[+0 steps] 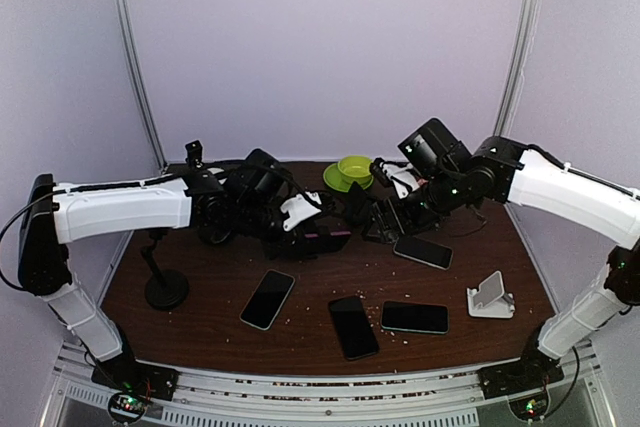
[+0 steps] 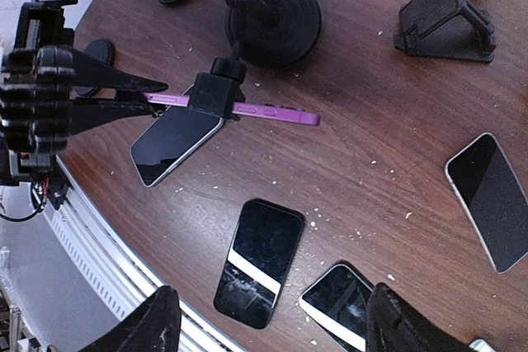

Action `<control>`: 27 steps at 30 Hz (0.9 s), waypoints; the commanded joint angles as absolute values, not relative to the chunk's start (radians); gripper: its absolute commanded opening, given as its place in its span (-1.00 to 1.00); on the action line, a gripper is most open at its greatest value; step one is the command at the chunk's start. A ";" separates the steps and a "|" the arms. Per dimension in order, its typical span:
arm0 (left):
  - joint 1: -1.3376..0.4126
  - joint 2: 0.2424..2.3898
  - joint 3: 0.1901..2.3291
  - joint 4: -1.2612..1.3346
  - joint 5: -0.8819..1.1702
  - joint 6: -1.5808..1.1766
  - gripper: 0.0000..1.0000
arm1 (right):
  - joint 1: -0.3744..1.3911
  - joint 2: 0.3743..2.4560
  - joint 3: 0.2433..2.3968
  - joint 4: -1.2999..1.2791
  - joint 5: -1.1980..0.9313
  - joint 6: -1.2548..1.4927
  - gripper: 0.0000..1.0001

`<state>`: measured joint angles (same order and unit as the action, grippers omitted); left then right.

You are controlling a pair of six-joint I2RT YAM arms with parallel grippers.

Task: Remove the phone from the phone stand

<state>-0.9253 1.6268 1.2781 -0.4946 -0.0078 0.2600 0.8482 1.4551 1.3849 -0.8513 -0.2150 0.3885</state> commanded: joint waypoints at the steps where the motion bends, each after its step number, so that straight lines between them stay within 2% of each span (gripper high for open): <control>1: -0.962 1.609 1.325 -0.364 -0.096 0.294 -1.00 | 0.826 1.520 1.470 -0.878 -0.322 0.445 0.56; 16: -1.081 1.659 1.348 -0.281 -0.239 0.355 -1.00 | 0.743 1.740 1.663 -1.003 -0.492 0.512 0.57; 27: -1.131 1.724 1.414 -0.276 -0.305 0.372 -1.00 | 0.735 1.875 1.716 -1.003 -0.585 0.491 0.54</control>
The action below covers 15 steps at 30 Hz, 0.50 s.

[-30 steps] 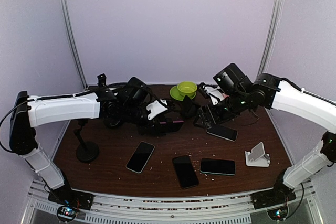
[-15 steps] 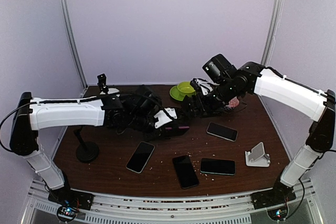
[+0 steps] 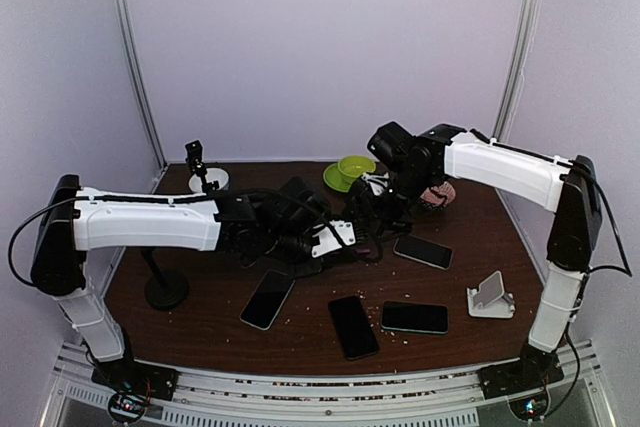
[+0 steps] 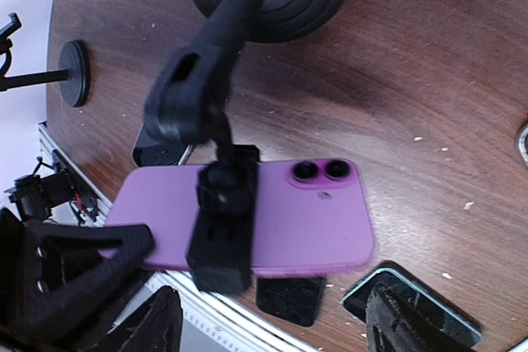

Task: Remove the phone from the phone stand

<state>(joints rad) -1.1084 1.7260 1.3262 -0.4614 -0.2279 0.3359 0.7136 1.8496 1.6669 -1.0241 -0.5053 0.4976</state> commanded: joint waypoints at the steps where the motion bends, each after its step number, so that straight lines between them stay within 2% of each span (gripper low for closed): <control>1: -1.133 1.725 1.414 -0.270 -0.304 0.371 -1.00 | 0.735 1.884 1.715 -0.996 -0.596 0.489 0.53; 9: -1.138 1.732 1.422 -0.244 -0.295 0.336 -1.00 | 0.713 1.913 1.710 -0.974 -0.628 0.488 0.50; 15: -1.144 1.762 1.460 -0.250 -0.314 0.341 -1.00 | 0.715 1.914 1.678 -0.985 -0.607 0.505 0.39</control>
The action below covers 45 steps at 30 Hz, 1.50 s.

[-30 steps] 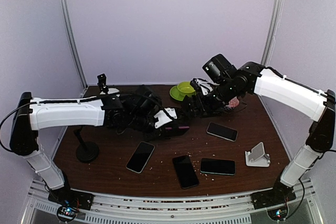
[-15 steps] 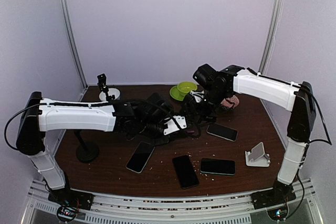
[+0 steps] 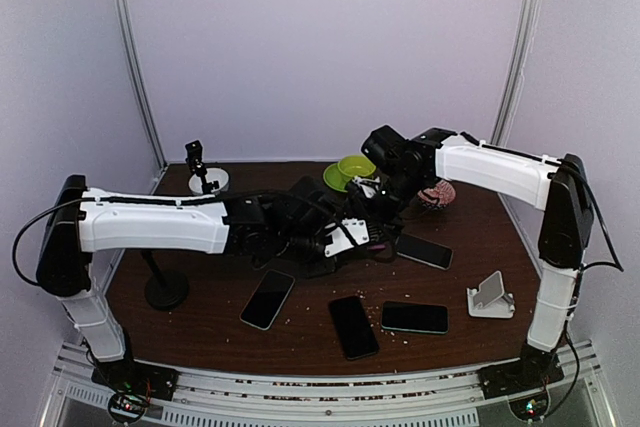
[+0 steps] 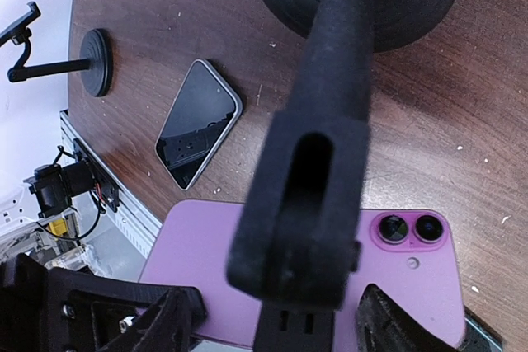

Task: Remove the phone from the phone stand

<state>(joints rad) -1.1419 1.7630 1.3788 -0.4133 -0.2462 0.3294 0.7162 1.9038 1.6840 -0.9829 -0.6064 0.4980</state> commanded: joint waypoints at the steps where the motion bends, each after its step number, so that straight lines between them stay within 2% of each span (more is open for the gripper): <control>1: -1.145 1.768 1.468 -0.252 -0.317 0.343 -1.00 | 0.715 1.913 1.672 -0.987 -0.601 0.506 0.36; 13: -1.149 1.804 1.513 -0.281 -0.321 0.344 -1.00 | 0.725 1.939 1.578 -0.998 -0.573 0.482 0.06; 21: -1.153 1.822 1.535 -0.301 -0.334 0.340 -1.00 | 0.733 1.958 1.532 -1.019 -0.570 0.446 -0.30; 25: -1.154 1.827 1.536 -0.313 -0.343 0.333 -1.00 | 0.737 1.958 1.530 -1.030 -0.575 0.441 -0.56; 34: -1.154 1.808 1.533 -0.342 -0.351 0.319 -1.00 | 0.739 1.900 1.517 -1.051 -0.588 0.429 -1.00; 45: -1.144 1.704 1.429 -0.316 -0.364 0.339 -1.00 | 0.728 1.827 1.472 -1.077 -0.586 0.379 -1.00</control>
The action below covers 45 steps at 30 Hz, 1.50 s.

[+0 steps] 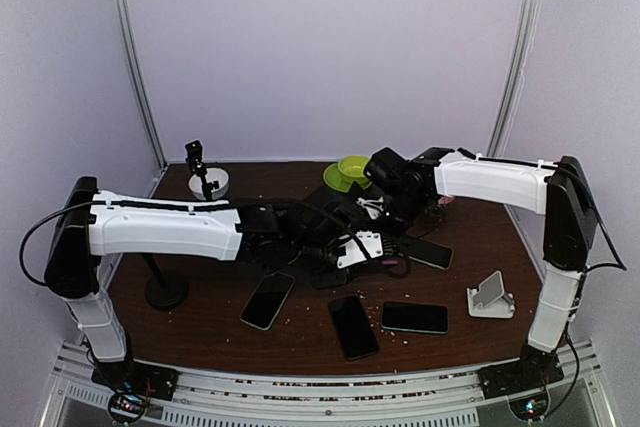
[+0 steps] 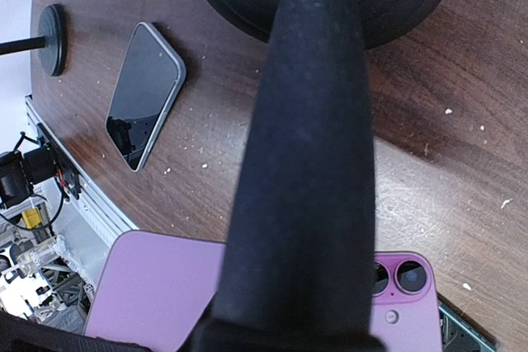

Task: Remove the phone from the phone stand

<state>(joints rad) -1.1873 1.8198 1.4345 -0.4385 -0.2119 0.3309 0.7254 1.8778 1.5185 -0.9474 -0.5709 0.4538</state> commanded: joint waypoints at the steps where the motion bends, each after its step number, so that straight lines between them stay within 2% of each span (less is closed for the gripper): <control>1: -1.144 1.700 1.422 -0.316 -0.365 0.338 -1.00 | 0.724 1.822 1.467 -1.075 -0.585 0.380 -1.00; 9: -1.144 1.699 1.436 -0.329 -0.343 0.322 -1.00 | 0.718 1.810 1.462 -1.059 -0.588 0.402 -1.00; 20: -1.146 1.772 1.628 -0.480 -0.355 0.377 -1.00 | 0.732 1.826 1.479 -1.105 -0.463 0.464 -1.00; 32: -1.146 1.782 1.690 -0.560 -0.391 0.415 -1.00 | 0.750 1.858 1.505 -1.142 -0.422 0.479 -1.00; 37: -1.145 1.754 1.664 -0.552 -0.402 0.414 -1.00 | 0.750 1.867 1.527 -1.149 -0.441 0.464 -1.00; 45: -1.104 1.627 1.489 -0.454 -0.303 0.356 -1.00 | 0.750 1.828 1.510 -1.114 -0.536 0.396 -1.00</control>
<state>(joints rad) -1.1824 1.7844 1.5276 -0.6121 -0.1909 0.3794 0.7433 1.8366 1.5383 -0.9817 -0.5285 0.4923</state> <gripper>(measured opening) 0.068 0.280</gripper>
